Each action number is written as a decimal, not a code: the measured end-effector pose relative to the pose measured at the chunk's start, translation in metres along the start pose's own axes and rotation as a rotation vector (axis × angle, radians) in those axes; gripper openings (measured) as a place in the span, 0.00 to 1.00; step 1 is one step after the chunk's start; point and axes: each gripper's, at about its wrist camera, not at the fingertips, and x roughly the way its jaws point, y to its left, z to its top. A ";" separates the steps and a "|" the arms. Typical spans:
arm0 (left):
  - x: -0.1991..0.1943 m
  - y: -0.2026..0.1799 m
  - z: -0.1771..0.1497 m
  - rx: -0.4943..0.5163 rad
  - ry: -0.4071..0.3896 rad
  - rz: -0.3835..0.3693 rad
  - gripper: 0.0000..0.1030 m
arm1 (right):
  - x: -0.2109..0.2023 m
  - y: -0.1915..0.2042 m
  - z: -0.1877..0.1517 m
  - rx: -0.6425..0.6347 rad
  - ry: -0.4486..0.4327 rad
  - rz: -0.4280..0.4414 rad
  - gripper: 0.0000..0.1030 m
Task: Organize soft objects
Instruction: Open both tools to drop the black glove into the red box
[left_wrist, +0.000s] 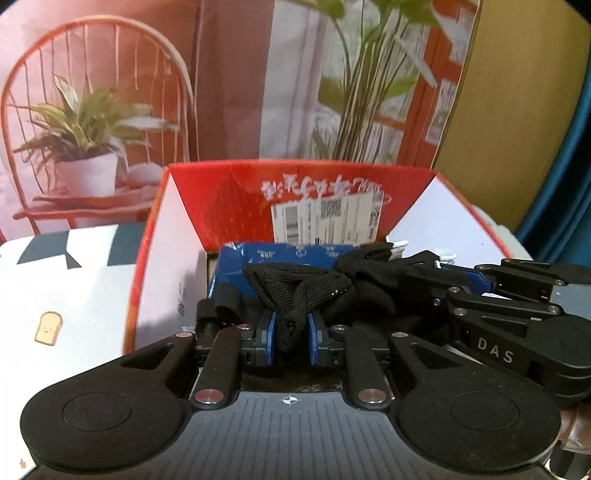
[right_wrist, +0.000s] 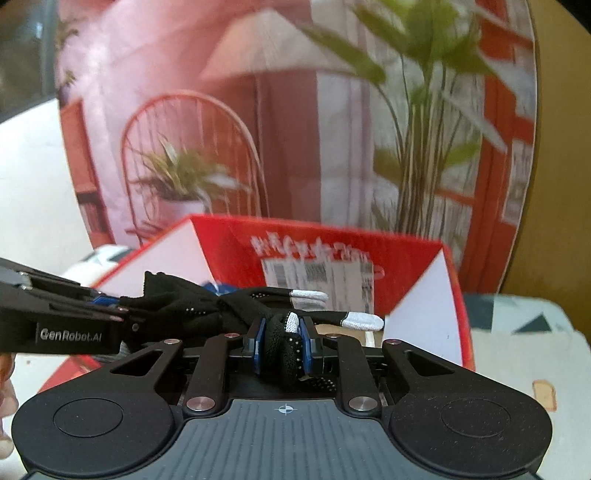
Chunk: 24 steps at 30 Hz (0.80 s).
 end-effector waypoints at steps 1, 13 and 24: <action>0.003 0.000 0.000 0.002 0.013 -0.001 0.18 | 0.005 0.000 0.000 0.007 0.020 -0.006 0.18; -0.018 -0.003 -0.001 0.086 -0.067 0.005 0.59 | 0.019 -0.003 -0.005 0.087 0.104 -0.068 0.28; -0.089 0.007 -0.036 0.072 -0.164 0.004 0.60 | -0.068 0.004 -0.027 0.079 -0.200 0.007 0.48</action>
